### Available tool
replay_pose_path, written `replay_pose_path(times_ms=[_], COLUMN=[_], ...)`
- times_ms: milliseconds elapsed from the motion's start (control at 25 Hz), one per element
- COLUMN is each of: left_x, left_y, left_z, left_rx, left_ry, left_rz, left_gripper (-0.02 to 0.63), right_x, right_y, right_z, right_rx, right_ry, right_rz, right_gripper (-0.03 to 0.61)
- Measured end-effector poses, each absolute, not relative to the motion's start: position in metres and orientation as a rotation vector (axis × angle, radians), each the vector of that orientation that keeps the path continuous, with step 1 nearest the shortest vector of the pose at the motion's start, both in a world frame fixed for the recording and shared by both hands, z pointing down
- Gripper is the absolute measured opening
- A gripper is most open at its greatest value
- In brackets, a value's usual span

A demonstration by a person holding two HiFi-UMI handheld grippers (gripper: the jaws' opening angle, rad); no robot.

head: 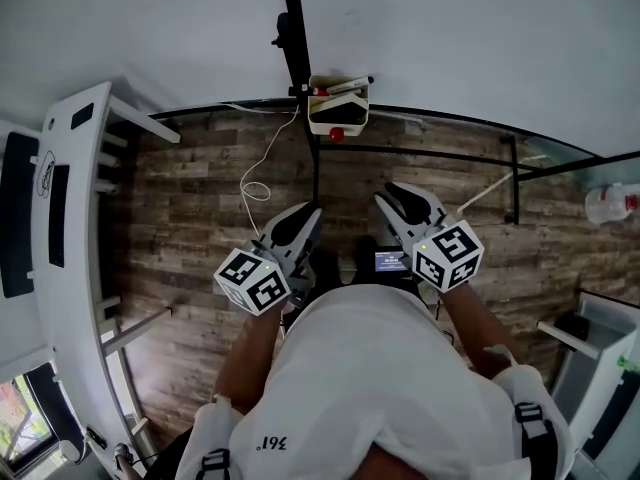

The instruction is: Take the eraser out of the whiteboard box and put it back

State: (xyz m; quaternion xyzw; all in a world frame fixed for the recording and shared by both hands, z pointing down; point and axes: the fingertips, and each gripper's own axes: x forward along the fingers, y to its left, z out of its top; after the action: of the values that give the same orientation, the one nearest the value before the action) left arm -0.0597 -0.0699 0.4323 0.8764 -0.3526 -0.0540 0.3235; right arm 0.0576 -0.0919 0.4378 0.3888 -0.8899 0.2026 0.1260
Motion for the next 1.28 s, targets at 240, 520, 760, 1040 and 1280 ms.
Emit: replay_pose_path(times_ms=[240,520,760,1040,1280], left_x=[-0.054,-0.053,-0.053,-0.047,-0.044], left_y=[-0.076,-0.088,-0.104,-0.124,-0.145], left_z=[0.432,0.426,0.426,0.434,0.437], left_rx=[2.315,2.346,2.363,2.377,2.366], left_ry=[-0.917,-0.911,-0.923,-0.912,-0.935], left_rz=[-0.129,-0.140,-0.140,-0.102,-0.103], left_gripper=[0.040,0.040,0.053,0.069,0.069], right_x=[0.061,0.062,0.059,0.054,0.047], right_y=[-0.102,-0.112,-0.130,-0.155,-0.177], right_z=[0.435,0.428,0.419,0.410,0.411], right_rx=[1.139,1.151,1.125,1.096,1.057], right_ry=[-2.587,-2.580,-2.570,-2.562,-2.533], right_rz=[0.552,0.490,0.382,0.288,0.197], right_gripper=[0.106,0.106,0.106,0.106,0.107])
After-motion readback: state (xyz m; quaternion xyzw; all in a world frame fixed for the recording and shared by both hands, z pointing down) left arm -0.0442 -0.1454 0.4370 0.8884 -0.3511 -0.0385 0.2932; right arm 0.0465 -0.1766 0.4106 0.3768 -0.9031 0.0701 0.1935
